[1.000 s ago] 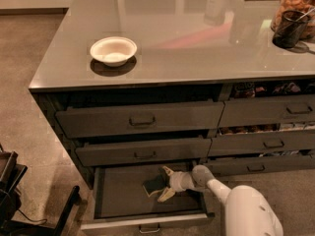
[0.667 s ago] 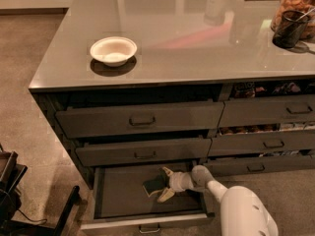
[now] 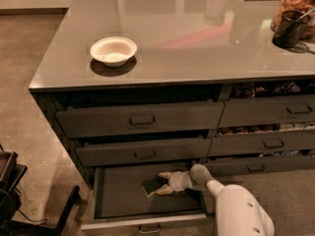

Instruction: Pick sponge from bottom drawer and place on counter

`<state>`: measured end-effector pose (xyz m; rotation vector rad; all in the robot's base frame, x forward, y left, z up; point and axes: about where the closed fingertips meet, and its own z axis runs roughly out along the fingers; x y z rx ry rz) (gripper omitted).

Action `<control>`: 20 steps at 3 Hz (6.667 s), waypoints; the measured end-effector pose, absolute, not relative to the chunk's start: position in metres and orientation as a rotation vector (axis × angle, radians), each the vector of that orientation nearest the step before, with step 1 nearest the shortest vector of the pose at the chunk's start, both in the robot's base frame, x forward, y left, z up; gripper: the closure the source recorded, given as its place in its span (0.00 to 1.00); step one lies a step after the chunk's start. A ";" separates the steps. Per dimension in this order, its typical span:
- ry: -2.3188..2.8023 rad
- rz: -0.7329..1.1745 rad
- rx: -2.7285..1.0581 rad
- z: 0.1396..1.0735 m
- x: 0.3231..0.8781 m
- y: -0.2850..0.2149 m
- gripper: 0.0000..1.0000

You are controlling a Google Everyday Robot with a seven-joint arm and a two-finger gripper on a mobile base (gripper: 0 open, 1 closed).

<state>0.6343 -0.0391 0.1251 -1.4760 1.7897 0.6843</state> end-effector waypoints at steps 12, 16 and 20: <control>1.900 0.238 -1.440 0.554 0.545 -0.062 1.00; 1.847 0.115 -1.383 0.662 0.564 -0.080 1.00; 1.848 -0.161 -1.197 0.908 0.568 -0.096 1.00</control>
Offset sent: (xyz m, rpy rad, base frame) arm -0.0127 -0.0160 0.0458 0.0085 0.0851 -0.0443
